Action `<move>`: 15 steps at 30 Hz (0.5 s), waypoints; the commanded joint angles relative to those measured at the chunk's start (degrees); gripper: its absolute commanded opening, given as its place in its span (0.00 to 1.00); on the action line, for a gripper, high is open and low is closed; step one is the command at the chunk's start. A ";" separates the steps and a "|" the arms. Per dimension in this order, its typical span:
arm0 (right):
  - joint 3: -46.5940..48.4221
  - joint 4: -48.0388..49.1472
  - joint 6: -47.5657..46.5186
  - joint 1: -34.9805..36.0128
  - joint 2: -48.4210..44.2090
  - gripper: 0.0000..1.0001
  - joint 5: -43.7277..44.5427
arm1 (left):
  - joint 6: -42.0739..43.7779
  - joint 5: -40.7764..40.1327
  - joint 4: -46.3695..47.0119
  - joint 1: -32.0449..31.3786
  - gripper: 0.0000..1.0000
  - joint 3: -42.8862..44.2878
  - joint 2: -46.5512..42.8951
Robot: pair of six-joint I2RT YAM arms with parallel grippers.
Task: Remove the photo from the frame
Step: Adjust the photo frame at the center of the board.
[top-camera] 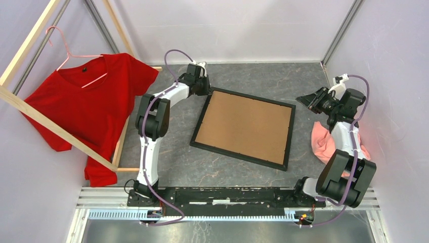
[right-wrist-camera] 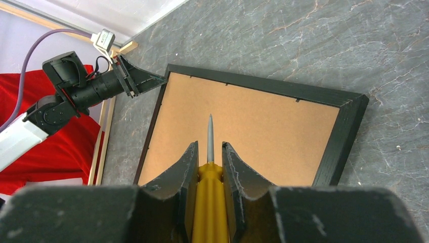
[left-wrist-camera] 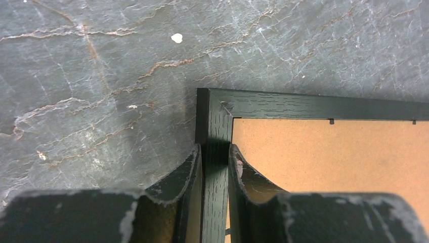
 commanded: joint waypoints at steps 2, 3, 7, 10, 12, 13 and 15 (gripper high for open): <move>1.80 0.97 -0.94 -0.15 -1.36 0.00 -0.30 | -6.94 -7.39 -2.34 3.93 0.12 -5.82 -2.10; 1.80 0.97 -0.91 -0.15 -1.37 0.00 -0.31 | -7.51 -7.67 -1.91 4.62 0.12 -6.88 -2.72; 1.80 0.97 -0.70 -0.15 -1.28 0.00 -0.30 | -9.12 -7.87 -1.10 7.45 0.11 -10.27 -5.97; 1.81 0.97 -0.62 -0.20 -1.28 0.00 -0.39 | -9.21 -7.04 -0.66 8.71 0.11 -12.27 -7.57; 1.73 0.97 -0.59 -0.15 -1.36 0.00 -0.39 | -9.12 -5.96 -0.91 8.87 0.11 -13.17 -7.97; 1.71 1.04 -0.55 -0.09 -1.45 0.00 -0.39 | -9.25 -4.56 -0.67 8.87 0.11 -13.80 -8.20; 1.37 1.55 -0.14 0.18 -1.44 0.00 -0.34 | -9.77 -1.45 0.63 8.72 0.11 -15.39 -8.75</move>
